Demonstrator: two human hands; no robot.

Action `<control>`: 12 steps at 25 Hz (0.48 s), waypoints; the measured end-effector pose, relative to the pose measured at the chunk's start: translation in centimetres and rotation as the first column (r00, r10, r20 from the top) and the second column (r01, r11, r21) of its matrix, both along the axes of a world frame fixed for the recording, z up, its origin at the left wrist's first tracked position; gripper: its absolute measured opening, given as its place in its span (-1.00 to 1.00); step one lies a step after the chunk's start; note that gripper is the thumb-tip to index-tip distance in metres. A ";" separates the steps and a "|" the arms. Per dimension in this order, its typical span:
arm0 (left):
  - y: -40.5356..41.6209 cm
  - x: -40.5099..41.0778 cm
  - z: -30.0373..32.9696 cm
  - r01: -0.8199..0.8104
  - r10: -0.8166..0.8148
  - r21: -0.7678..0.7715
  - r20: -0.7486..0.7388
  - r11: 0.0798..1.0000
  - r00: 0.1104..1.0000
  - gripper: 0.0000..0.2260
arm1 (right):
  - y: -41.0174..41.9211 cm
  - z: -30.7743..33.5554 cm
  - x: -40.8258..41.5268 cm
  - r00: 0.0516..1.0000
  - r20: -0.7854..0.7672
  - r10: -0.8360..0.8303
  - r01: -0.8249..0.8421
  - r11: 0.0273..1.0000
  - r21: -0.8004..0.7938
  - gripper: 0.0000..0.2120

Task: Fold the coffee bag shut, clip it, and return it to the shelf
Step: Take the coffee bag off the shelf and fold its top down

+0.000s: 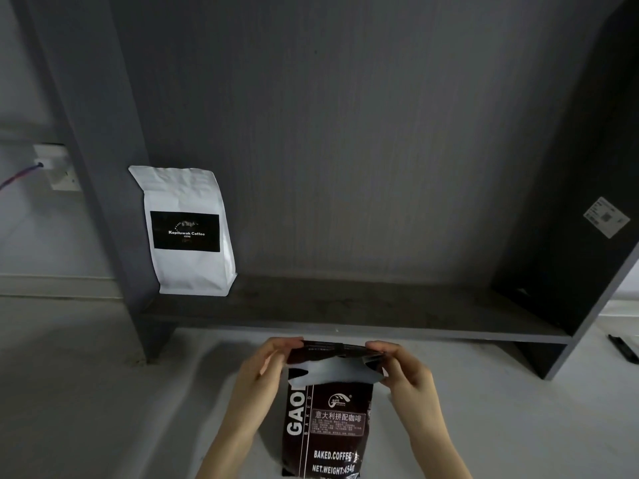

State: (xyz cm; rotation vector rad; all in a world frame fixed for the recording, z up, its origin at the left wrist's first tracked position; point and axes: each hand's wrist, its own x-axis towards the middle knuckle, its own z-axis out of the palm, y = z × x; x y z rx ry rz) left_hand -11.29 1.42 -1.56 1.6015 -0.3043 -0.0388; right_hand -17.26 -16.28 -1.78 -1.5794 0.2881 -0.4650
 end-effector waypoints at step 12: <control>-0.5 0.1 -1.9 0.136 -0.135 0.012 -0.092 0.991 0.987 -0.64 | -0.4 -2.6 0.1 0.990 -0.033 0.138 -0.138 0.990 -0.007 -0.68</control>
